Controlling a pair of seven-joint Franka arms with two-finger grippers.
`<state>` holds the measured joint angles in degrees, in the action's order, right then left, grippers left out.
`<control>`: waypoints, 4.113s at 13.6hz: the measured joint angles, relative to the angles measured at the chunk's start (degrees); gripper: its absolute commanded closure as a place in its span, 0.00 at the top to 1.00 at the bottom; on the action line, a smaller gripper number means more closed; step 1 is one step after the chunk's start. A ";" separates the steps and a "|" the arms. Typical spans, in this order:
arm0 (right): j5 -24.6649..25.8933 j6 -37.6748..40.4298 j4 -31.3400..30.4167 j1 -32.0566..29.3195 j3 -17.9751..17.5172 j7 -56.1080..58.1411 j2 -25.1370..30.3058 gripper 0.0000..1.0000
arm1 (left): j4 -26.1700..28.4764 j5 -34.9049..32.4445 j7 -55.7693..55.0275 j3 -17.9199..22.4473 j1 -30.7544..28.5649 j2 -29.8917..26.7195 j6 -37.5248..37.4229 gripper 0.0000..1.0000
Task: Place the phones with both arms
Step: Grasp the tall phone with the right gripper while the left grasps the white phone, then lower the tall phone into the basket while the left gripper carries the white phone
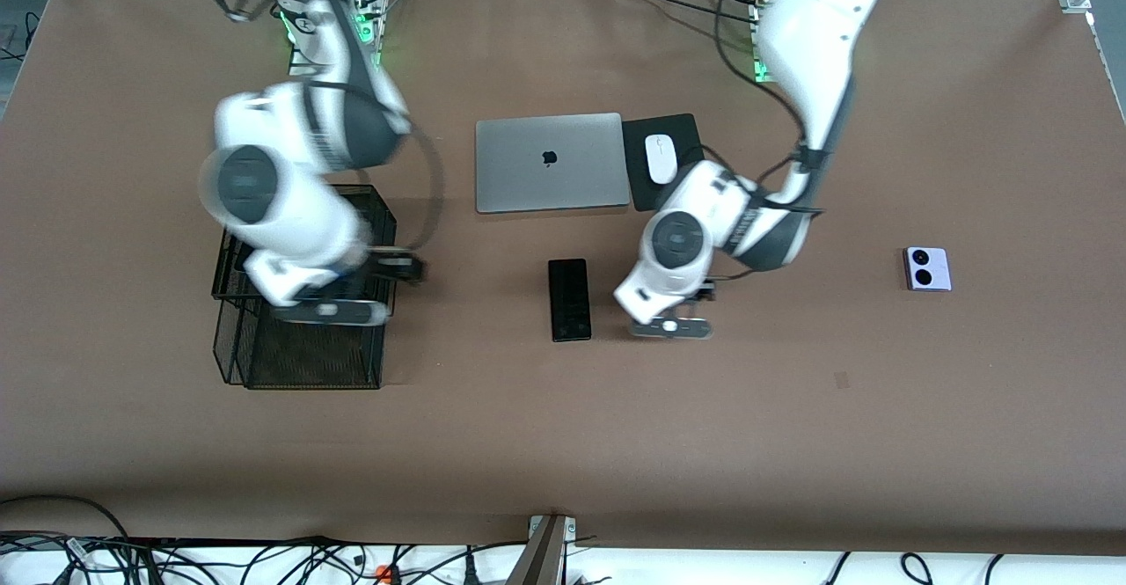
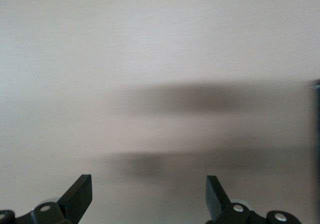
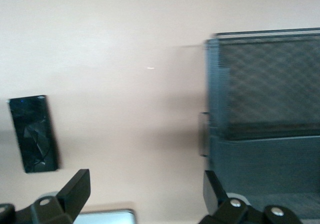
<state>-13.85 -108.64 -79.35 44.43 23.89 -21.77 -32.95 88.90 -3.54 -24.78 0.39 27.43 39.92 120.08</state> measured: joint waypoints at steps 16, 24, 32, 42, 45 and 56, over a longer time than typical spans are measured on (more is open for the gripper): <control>4.24 -28.61 13.37 5.87 -10.49 -6.38 -26.35 1.00 | 23.51 -10.19 37.34 -0.43 -35.95 -14.69 13.58 1.00; 5.36 -32.14 13.37 5.87 -10.47 -6.38 -27.95 1.00 | 31.85 -9.50 39.64 -7.40 -51.66 -14.71 24.04 1.00; 5.35 -32.85 13.40 6.05 -10.54 -6.87 -28.90 0.87 | 33.97 -9.18 39.01 -20.05 -66.90 -14.72 25.51 1.00; 5.47 -30.78 13.95 6.81 -10.01 -7.56 -28.76 0.04 | 36.87 -8.98 35.26 -20.09 -67.30 -14.00 32.23 1.00; 5.43 -21.89 15.98 6.45 -6.57 -7.60 -26.63 0.05 | 37.28 -8.98 35.25 -20.09 -67.39 -13.20 33.30 1.00; 5.39 8.52 12.56 -12.56 -5.17 9.82 -3.49 0.06 | 37.43 -8.98 35.25 -20.00 -67.85 -11.89 35.33 1.00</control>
<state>-8.47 -100.12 -66.79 31.87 18.72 -11.95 -36.44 126.33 -12.52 10.47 -19.61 -40.42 28.03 155.41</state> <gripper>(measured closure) 0.189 0.000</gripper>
